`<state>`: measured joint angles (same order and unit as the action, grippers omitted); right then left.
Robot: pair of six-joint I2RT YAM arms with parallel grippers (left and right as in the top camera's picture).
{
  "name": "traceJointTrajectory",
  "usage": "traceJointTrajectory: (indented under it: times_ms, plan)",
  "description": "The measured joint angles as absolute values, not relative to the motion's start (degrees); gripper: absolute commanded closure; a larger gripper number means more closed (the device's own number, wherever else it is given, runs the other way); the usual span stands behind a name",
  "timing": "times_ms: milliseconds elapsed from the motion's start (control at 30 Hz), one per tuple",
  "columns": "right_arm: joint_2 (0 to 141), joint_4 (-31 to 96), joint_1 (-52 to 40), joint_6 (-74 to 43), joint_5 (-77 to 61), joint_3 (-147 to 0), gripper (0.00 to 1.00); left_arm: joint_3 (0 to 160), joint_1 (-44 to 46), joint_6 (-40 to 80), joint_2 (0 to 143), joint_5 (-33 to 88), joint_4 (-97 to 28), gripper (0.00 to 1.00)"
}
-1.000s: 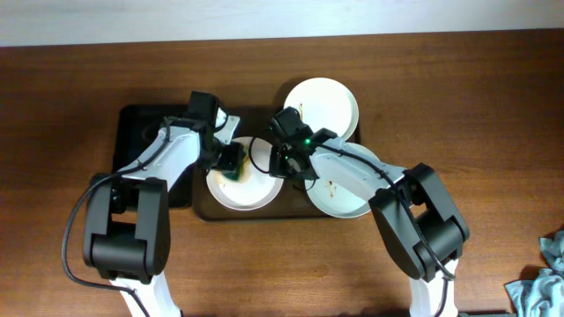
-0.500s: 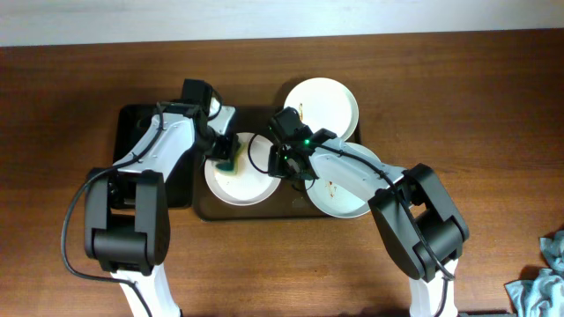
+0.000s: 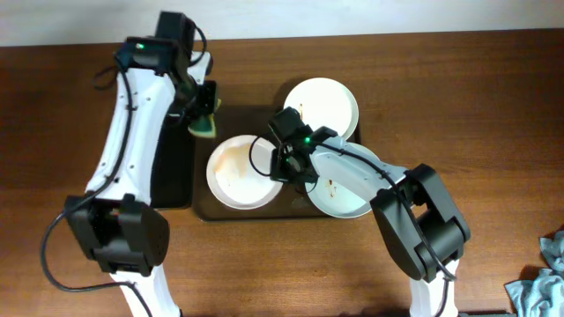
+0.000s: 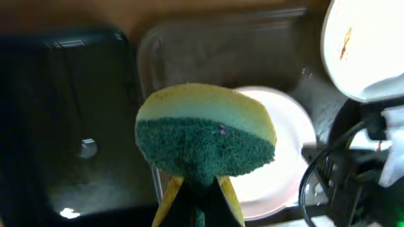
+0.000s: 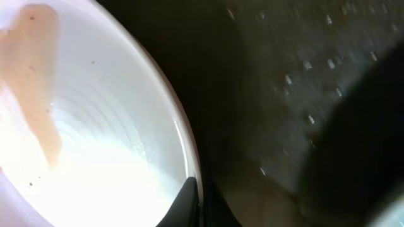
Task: Clean dirty plates on tray and stack at the side
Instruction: 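Lift the scrubbed plate with the right gripper and place it right of the tray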
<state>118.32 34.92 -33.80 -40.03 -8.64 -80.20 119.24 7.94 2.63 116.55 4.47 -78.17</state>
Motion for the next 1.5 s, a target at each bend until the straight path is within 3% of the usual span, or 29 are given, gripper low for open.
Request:
traceJointTrajectory:
  times_ms: [233,500,867,1033,1300,1500]
  plan:
    - [107.7,47.9,-35.6,-36.8,6.3,-82.4,0.96,120.3,2.1,2.6,116.4,4.4,-78.5,0.99]
    - [102.6,48.7,-55.6,-34.6,53.0,-82.9,0.96,120.3,1.6,2.6,116.4,4.4,-77.4,0.99]
    - [102.6,47.4,-61.4,-33.2,83.2,-82.9,0.96,120.3,1.6,2.6,116.4,4.4,-77.4,0.99]
    - [102.6,46.9,-62.0,-32.9,83.3,-82.9,0.96,120.3,1.6,2.6,116.4,4.4,-77.4,0.99]
    - [100.9,49.8,-61.1,-36.9,60.7,-82.9,0.96,120.3,1.6,2.6,116.4,4.5,-77.4,0.99]
    - [88.7,56.7,-46.6,-41.8,42.2,-82.9,0.96,120.3,1.6,2.6,116.4,4.4,-78.5,0.99]
